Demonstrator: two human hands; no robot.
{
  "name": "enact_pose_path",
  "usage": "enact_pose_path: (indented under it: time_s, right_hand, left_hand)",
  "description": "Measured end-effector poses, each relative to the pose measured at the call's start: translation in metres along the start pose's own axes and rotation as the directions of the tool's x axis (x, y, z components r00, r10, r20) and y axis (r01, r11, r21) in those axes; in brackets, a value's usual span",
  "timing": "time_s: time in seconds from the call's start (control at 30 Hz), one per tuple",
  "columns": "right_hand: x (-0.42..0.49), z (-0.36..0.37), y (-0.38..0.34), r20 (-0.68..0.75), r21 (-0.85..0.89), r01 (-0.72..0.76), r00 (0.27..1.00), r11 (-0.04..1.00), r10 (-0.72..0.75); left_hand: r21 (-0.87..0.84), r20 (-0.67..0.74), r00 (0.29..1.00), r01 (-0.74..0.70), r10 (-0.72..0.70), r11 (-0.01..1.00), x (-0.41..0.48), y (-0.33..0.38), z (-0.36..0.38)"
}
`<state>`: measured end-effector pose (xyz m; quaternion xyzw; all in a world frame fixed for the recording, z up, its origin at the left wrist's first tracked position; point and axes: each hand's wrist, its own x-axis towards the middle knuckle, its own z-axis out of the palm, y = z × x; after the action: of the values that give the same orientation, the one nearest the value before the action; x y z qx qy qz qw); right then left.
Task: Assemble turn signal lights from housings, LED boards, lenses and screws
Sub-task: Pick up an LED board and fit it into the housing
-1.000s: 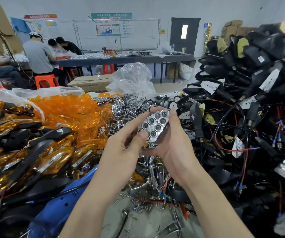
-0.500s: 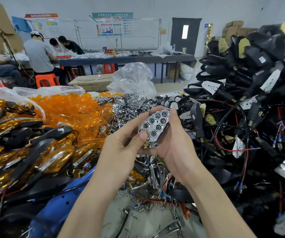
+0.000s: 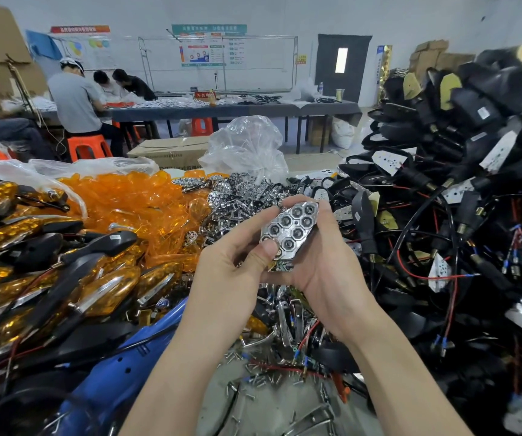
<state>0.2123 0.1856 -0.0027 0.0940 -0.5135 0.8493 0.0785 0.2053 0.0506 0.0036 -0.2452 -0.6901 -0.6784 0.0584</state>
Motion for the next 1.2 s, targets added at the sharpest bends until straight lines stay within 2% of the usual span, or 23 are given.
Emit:
enact_pose_path:
  time_s: [0.27, 0.37, 0.43, 0.57, 0.73, 0.8, 0.97, 1.1, 1.2]
  right_hand:
    - [-0.001, -0.002, 0.0, -0.011, -0.019, 0.01, 1.0, 1.0, -0.01]
    - [-0.01, -0.001, 0.0, -0.065, -0.12, 0.055, 0.996, 0.991, -0.063]
    - [-0.023, -0.003, 0.003, -0.125, -0.166, 0.058, 0.989, 0.984, -0.08]
    - [-0.057, -0.013, 0.012, -0.209, -0.168, 0.025, 0.976, 0.986, -0.06]
    - [-0.085, -0.021, 0.013, -0.371, -0.025, 0.037, 0.928, 0.999, -0.043]
    - [-0.093, -0.021, 0.013, -0.387, -0.009, 0.055, 0.92, 0.998, -0.054]
    - [-0.103, -0.019, 0.012, -0.372, 0.021, 0.073, 0.926, 0.997, -0.06]
    - [-0.102, -0.021, 0.006, -0.38, 0.067, 0.117, 0.921, 0.991, -0.083]
    - [-0.103, -0.019, 0.007, -0.366, 0.053, 0.12, 0.926, 0.991, -0.092]
  left_hand:
    - [0.0, -0.046, 0.999, -0.002, 0.002, 1.0, -0.002, 0.005, 0.008]
    - [0.083, -0.059, 0.998, 0.0, 0.005, 0.997, -0.006, 0.008, 0.014]
    - [0.205, -0.005, 1.0, -0.018, 0.019, 0.979, -0.014, 0.012, 0.017]
    - [0.504, 0.101, 0.994, -0.085, 0.039, 0.86, -0.052, 0.006, 0.013]
    - [0.733, 0.138, 0.989, -0.143, 0.061, 0.665, -0.098, -0.007, -0.005]
    - [0.781, 0.16, 0.984, -0.177, 0.083, 0.599, -0.107, -0.007, -0.003]
    - [0.816, 0.155, 0.933, -0.307, 0.326, 0.49, -0.113, -0.008, 0.001]
    - [0.863, 0.165, 0.909, -0.321, 0.383, 0.39, -0.115, -0.014, -0.005]
    - [0.861, 0.175, 0.899, -0.337, 0.402, 0.381, -0.116, -0.021, -0.011]
